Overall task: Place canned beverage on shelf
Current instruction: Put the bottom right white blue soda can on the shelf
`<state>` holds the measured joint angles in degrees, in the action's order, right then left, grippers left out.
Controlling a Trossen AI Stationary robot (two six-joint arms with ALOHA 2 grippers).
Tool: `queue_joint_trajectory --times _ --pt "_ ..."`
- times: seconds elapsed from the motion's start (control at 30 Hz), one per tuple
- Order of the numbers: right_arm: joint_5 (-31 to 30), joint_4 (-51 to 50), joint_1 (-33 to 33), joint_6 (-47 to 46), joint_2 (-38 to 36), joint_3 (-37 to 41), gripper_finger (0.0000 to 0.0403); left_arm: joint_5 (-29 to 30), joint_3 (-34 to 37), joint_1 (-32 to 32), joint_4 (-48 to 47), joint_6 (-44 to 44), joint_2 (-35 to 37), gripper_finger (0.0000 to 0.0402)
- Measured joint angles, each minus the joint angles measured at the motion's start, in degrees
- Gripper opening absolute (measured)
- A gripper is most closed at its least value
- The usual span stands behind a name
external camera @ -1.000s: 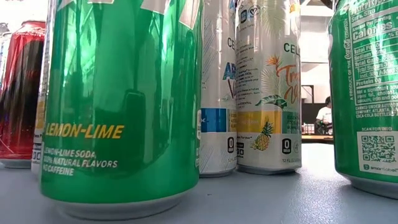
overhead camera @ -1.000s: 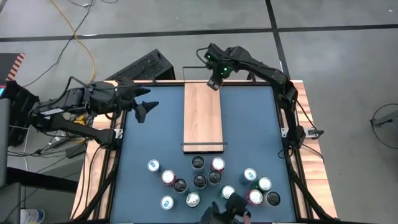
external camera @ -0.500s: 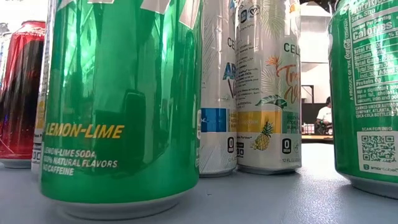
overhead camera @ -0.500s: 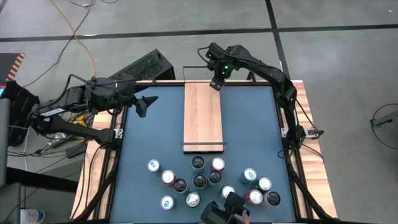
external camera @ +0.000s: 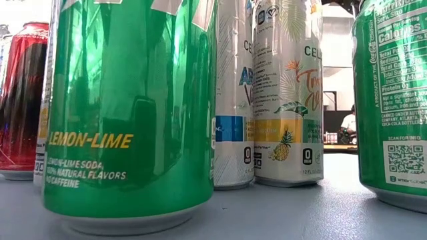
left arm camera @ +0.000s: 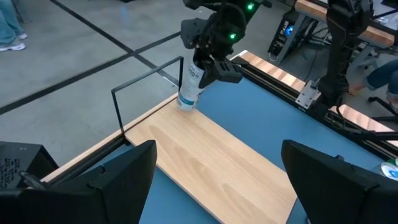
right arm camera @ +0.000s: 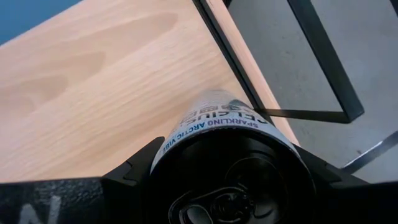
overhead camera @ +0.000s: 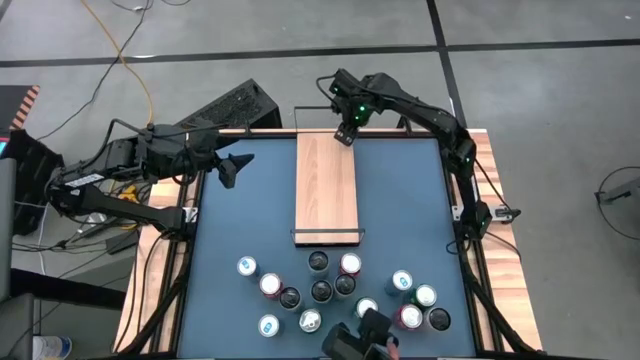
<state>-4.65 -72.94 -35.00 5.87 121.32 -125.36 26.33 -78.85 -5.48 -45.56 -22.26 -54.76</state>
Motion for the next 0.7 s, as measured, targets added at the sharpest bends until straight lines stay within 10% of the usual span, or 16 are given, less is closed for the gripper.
queue_joint_trajectory --times 0.7 --pt "2.8 1.8 3.8 4.9 2.5 -0.2 0.0253 0.7 0.0 0.0 0.0 0.0 0.0 0.0332"
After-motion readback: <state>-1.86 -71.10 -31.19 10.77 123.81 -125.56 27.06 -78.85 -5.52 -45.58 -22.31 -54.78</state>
